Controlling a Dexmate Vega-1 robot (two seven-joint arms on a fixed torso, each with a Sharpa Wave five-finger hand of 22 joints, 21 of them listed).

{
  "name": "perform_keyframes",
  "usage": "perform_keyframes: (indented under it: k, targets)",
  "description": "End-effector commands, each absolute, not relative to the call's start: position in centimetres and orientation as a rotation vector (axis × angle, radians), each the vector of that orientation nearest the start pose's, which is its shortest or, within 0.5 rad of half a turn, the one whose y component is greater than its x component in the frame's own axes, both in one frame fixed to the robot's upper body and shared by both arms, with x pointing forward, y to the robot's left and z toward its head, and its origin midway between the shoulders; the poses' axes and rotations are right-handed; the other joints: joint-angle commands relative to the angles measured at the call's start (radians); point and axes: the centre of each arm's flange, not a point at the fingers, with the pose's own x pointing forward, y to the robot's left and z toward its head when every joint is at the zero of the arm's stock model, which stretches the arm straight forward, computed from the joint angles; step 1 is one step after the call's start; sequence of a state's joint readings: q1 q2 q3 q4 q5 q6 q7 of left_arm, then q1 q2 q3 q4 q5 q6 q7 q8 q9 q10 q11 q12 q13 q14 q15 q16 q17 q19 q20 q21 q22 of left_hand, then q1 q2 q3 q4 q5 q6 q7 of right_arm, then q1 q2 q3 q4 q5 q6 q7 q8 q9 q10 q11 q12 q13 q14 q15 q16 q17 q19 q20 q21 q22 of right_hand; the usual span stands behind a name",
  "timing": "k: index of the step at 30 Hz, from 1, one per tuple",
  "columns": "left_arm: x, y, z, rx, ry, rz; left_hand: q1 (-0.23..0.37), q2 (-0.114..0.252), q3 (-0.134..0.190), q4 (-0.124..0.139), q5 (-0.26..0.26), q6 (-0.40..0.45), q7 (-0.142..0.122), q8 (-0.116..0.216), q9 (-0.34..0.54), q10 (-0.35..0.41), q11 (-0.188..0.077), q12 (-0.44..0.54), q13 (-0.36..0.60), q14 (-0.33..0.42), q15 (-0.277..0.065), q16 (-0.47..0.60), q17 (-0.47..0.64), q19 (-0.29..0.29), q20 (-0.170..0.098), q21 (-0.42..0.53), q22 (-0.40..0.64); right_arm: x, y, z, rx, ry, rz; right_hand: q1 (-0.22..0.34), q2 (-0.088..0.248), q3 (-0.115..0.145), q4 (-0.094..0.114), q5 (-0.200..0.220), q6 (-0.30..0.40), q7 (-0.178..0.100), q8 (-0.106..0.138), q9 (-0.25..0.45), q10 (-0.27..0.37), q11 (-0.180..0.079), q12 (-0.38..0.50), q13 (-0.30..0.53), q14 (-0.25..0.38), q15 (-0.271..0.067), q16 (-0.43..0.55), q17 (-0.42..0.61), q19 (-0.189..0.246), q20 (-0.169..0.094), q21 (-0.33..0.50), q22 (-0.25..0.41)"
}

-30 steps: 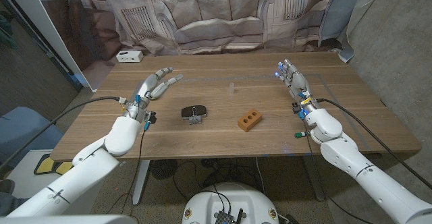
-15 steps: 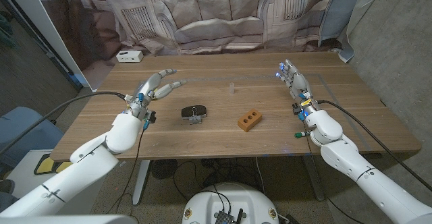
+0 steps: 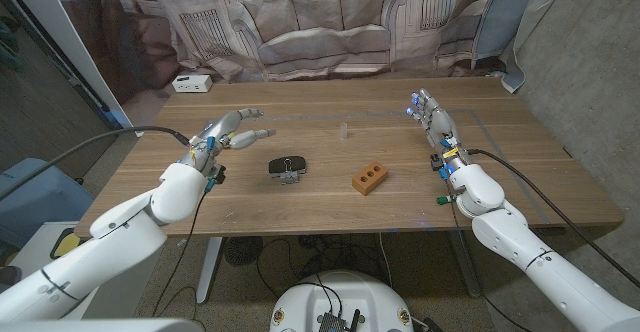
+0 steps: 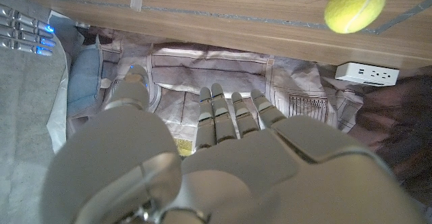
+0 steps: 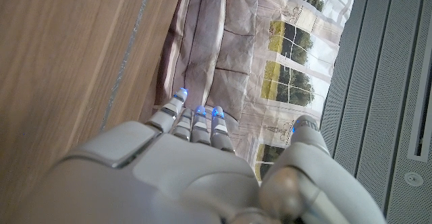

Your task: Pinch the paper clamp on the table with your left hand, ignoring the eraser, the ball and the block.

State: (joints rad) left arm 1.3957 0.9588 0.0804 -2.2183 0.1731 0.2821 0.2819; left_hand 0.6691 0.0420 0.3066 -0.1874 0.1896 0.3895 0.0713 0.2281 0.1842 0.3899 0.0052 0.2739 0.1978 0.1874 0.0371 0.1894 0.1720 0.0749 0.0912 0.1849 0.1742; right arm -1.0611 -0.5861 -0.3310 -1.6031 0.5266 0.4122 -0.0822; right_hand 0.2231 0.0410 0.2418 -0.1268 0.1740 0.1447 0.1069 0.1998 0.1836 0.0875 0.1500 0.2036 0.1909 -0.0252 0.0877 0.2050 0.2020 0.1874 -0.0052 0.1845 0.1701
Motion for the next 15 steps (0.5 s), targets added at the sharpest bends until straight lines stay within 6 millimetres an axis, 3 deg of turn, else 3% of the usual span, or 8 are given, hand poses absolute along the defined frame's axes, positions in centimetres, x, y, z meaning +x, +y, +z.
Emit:
perform_keyframes:
  k: [1,6,15]
  targets:
    - [47.5,29.1,1.6,1.181,-0.543,0.09,-0.002,-0.028,-0.005,0.014,-0.008,-0.016,0.004,-0.013,0.002,-0.008,0.011,-0.008,0.006,-0.012,0.005,-0.004,0.002,-0.006,0.002,0.005,0.002,57.1,-26.2,-3.7,-0.043,-0.762,0.221,0.009,0.0,0.0,-0.007,0.002,0.008,0.003,-0.003,0.003,0.001,0.0,0.0,0.003,-0.005,0.001,-0.002,0.004,-0.004,0.004,0.002,0.001]
    - [47.4,28.4,2.7,1.276,-0.511,0.054,-0.005,-0.045,-0.012,0.018,-0.012,-0.04,0.004,-0.025,0.002,-0.02,0.011,-0.016,0.007,-0.021,0.007,-0.006,0.003,-0.011,0.007,0.004,0.002,56.8,-26.3,-4.0,-0.038,-0.762,0.217,0.009,0.001,0.0,-0.008,0.002,0.008,0.003,-0.003,0.003,0.001,-0.001,0.0,0.003,-0.005,0.0,-0.002,0.004,-0.004,0.004,0.002,0.001]
    - [46.9,27.1,4.4,1.434,-0.477,0.027,0.014,-0.078,-0.018,0.015,-0.007,-0.038,-0.015,-0.024,0.003,-0.005,-0.024,-0.015,0.009,0.003,-0.02,0.004,0.003,0.002,0.008,0.011,0.002,56.6,-26.5,-4.2,-0.034,-0.77,0.215,0.011,0.002,0.0,-0.008,0.002,0.008,0.003,-0.004,0.003,0.002,-0.002,0.0,0.003,-0.004,0.002,-0.002,0.004,-0.004,0.005,0.003,0.001]
